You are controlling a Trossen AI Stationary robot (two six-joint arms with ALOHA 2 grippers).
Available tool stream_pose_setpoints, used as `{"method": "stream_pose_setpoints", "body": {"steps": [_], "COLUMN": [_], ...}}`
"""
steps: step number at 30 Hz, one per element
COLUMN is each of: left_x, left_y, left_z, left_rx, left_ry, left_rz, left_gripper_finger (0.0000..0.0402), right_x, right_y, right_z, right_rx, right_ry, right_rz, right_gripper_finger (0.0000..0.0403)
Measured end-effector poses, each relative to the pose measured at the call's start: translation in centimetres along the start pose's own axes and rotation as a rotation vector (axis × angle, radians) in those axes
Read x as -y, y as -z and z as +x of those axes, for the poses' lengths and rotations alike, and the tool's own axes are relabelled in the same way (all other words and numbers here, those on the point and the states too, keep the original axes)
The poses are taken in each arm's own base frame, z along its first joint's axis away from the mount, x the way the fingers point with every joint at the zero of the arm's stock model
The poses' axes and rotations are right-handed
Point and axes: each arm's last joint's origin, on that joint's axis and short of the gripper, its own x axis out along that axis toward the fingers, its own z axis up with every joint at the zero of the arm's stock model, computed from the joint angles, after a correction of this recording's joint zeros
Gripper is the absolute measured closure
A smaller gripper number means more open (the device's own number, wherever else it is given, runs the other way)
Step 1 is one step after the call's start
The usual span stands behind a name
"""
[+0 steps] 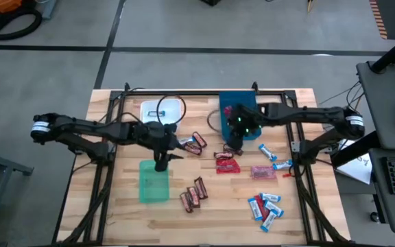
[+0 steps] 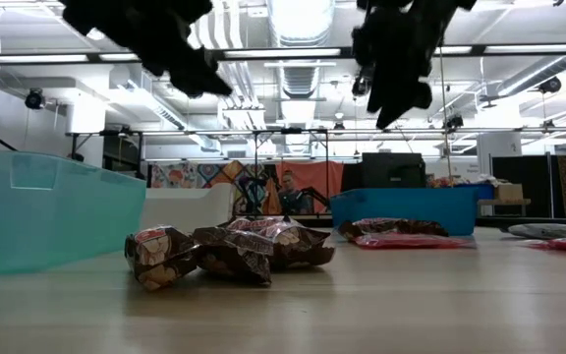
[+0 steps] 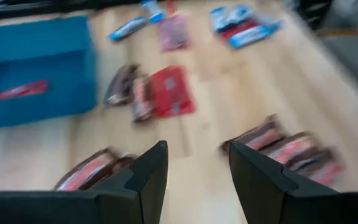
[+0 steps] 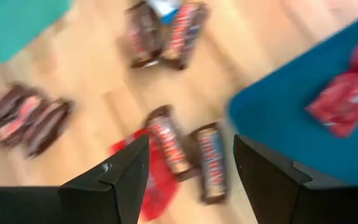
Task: Sort candy
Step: Put the brown chocolate bar into the green bin
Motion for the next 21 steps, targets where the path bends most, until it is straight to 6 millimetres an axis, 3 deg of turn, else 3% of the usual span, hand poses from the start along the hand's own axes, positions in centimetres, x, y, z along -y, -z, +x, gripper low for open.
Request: {"method": "stream_pose_setpoints", "body": {"steps": [11, 21], "left_x": [0.8, 3.2], "left_y": [1.5, 0.8], "left_z": [0.9, 1.0], "left_rx": [0.068, 0.133], "left_ry": [-0.068, 0.005], "left_rz": [0.006, -0.005], "left_gripper_finger": [0.0247, 0.0247], "right_x": [-7.7, -10.6], "right_y": [4.7, 8.4], "right_z": [-1.7, 0.1], "right_rx": [-0.057, -0.027], "right_ry": [-0.165, -0.239], "right_rz": [-0.179, -0.292], "right_gripper_finger": [0.0181, 0.0181]}}
